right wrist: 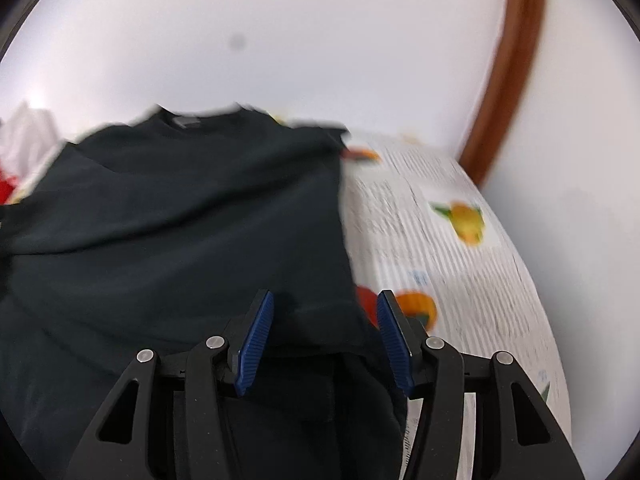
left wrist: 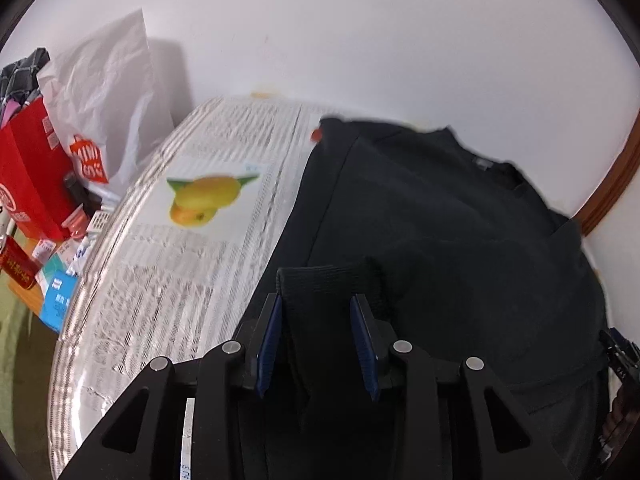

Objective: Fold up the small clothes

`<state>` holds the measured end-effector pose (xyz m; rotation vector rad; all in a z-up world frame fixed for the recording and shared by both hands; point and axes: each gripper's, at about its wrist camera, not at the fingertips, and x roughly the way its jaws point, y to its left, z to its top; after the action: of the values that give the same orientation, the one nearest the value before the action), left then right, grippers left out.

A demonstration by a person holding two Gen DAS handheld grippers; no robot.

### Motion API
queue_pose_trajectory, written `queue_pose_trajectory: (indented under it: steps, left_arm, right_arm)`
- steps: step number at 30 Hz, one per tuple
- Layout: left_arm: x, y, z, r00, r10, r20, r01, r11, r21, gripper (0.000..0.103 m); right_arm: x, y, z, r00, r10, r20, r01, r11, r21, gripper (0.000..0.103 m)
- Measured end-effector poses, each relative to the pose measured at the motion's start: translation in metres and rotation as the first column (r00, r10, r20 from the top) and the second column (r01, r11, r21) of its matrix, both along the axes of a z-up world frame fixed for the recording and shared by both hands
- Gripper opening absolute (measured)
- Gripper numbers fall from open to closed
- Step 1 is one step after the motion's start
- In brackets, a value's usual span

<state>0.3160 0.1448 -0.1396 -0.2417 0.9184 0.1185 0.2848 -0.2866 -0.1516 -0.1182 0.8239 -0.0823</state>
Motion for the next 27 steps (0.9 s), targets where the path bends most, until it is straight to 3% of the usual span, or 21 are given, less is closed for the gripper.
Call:
queue_pose_trajectory:
  steps: [6,11,20,23,25,27]
  left_arm:
    - [-0.005,0.003,-0.006,1.000,0.025,-0.014,-0.024,0.999,0.040,0.035]
    - [-0.025,0.003,0.004,1.000,0.013,-0.008,-0.012,0.999,0.037,0.035]
    - [-0.090,-0.006,0.009,1.000,-0.022,-0.015,0.023,0.999,0.046,0.035]
    - [-0.118,-0.007,0.006,1.000,-0.012,-0.021,0.013,0.999,0.047,0.035]
    - [-0.139,-0.010,0.004,1.000,-0.013,-0.026,0.015,0.998,0.068,0.038]
    - [-0.157,-0.010,0.000,0.999,-0.018,-0.033,0.020,0.998,0.060,0.048]
  right_arm:
    - [-0.008,-0.021,-0.009,0.999,-0.043,-0.008,0.044,0.997,0.062,0.051]
    - [-0.027,-0.018,0.005,0.998,-0.067,0.013,0.067,0.997,0.044,0.053]
    - [-0.111,-0.038,0.013,0.991,-0.133,0.002,0.133,0.989,0.072,0.055]
    - [-0.142,-0.047,0.005,0.990,-0.134,-0.048,0.139,0.981,0.135,0.055]
    - [-0.157,-0.049,-0.001,0.990,-0.118,-0.073,0.129,0.977,0.168,0.055]
    - [-0.174,-0.051,-0.007,0.991,-0.111,-0.081,0.125,0.972,0.197,0.055]
